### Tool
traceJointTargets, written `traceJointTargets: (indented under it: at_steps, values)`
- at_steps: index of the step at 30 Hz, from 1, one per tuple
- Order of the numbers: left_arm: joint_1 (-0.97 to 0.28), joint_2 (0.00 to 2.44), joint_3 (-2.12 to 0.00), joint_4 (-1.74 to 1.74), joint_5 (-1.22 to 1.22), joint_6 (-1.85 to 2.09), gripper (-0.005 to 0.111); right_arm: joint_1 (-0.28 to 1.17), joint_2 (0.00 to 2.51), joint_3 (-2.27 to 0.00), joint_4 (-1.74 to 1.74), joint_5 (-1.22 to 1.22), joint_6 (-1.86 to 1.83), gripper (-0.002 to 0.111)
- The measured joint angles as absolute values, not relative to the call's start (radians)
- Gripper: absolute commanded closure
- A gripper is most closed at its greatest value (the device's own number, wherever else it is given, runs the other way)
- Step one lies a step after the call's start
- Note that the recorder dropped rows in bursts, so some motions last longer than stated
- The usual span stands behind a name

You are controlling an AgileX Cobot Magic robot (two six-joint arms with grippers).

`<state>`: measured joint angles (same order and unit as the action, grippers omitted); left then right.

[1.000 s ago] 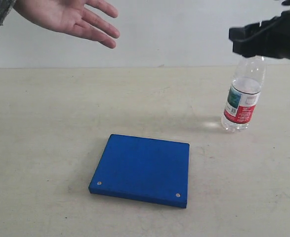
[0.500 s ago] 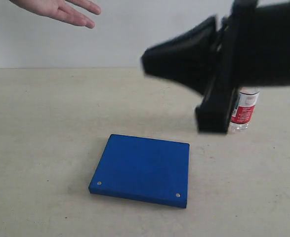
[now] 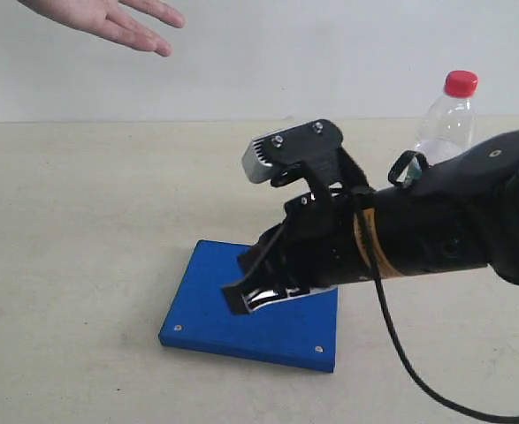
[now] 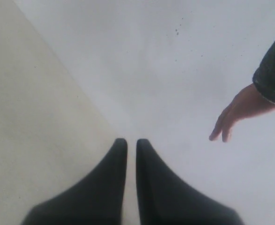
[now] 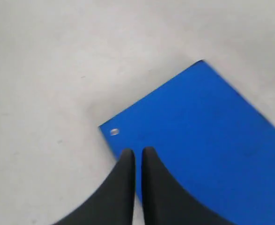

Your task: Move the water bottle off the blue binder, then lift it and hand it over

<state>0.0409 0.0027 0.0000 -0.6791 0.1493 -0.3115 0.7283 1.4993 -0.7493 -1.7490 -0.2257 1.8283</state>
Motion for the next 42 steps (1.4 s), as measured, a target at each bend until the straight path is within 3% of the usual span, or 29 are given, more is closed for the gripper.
traceJointTargets:
  at_steps: [4, 11, 16, 18, 22, 23, 27, 30, 42]
  values:
    - [0.041, 0.003, 0.000, -0.681, 0.166, -0.311, 0.100, 0.725, 1.580, -0.791, -1.747, -0.231, 1.820, 0.107]
    - [0.041, 0.003, 0.000, -0.674, 0.297, -0.163, 0.100, 0.606, 1.846, -0.986, -1.745, -0.599, 1.884, 0.107]
    - [0.041, 0.003, 0.000, -0.674, 0.336, -0.136, 0.099, 0.538, 1.903, -1.088, -1.747, -0.501, 1.847, 0.105]
    - [0.041, 0.003, 0.000, -0.674, 0.305, -0.115, 0.096, 0.534, 1.904, -1.100, -1.745, -0.394, 1.777, 0.095]
    - [0.041, 0.003, -0.034, -0.799, 0.343, 0.195, 0.087, 0.530, 1.908, -1.105, -1.745, -0.308, 1.710, 0.057]
    - [0.041, 0.003, -0.052, -0.906, 0.371, 0.340, 0.087, 0.530, 1.912, -1.105, -1.745, -0.301, 1.706, 0.055]
    - [0.041, 0.050, -0.097, -1.369, 0.480, 0.849, 0.087, 0.530, 1.928, -1.105, -1.745, -0.287, 1.715, 0.071]
    - [0.043, 0.162, -0.104, -1.476, 0.490, 1.036, 0.085, 0.521, 1.955, -1.105, -1.745, -0.302, 1.779, 0.081]
    - [0.047, 0.823, -0.134, -1.705, 0.493, 1.384, 0.083, 0.492, 2.005, -1.105, -1.745, -0.181, 1.818, 0.081]
